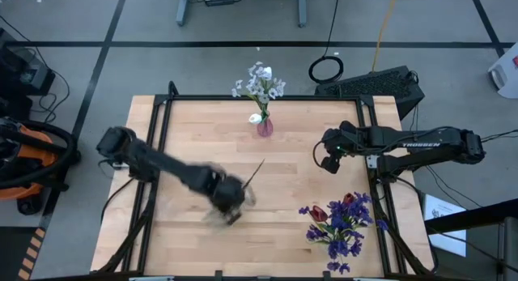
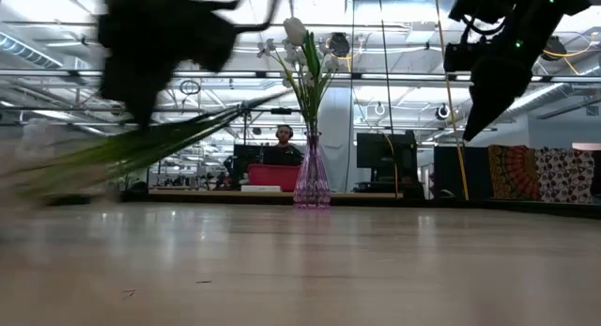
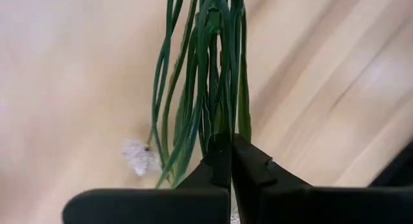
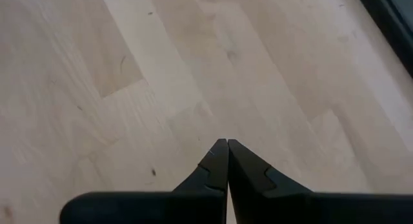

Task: Sort flowers into vase by color
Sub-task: Put the white flowers into the pink vase

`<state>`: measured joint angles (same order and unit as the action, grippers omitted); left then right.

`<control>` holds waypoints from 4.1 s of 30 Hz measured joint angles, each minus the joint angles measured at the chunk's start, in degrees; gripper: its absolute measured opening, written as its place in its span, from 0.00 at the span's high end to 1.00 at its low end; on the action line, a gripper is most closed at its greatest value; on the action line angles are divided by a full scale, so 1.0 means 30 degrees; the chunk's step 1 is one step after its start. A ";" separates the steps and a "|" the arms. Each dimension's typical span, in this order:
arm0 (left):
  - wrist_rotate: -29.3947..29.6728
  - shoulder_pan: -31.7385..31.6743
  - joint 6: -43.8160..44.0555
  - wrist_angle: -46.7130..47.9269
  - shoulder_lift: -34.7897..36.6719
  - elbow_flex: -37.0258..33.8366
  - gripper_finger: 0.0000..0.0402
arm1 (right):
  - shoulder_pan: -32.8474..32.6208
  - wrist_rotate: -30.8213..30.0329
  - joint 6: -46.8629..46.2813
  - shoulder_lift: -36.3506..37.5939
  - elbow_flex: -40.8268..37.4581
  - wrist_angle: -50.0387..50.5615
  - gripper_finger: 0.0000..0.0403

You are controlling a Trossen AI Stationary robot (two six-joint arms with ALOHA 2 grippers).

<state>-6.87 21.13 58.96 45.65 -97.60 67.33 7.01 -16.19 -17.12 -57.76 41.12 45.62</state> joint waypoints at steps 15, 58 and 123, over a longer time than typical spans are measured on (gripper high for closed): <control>-1.1182 -0.9513 -0.3384 -1.5000 0.1165 0.0044 1.00 | -0.2384 -0.2646 1.2426 0.0000 0.4432 0.0031 1.00; -1.3199 -0.9434 0.1261 -1.7131 0.1172 0.0029 1.00 | -0.7286 -0.6156 2.7951 -0.7423 0.9312 -0.6560 0.72; -0.0799 -1.3815 -1.3839 -1.0218 1.8074 -1.1919 0.69 | 0.2042 -0.1714 0.2618 -0.5436 -0.4516 -3.7256 1.00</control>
<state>-9.26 -20.32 17.44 15.00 -43.38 31.57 13.13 -21.33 -9.27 -74.07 27.57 -66.15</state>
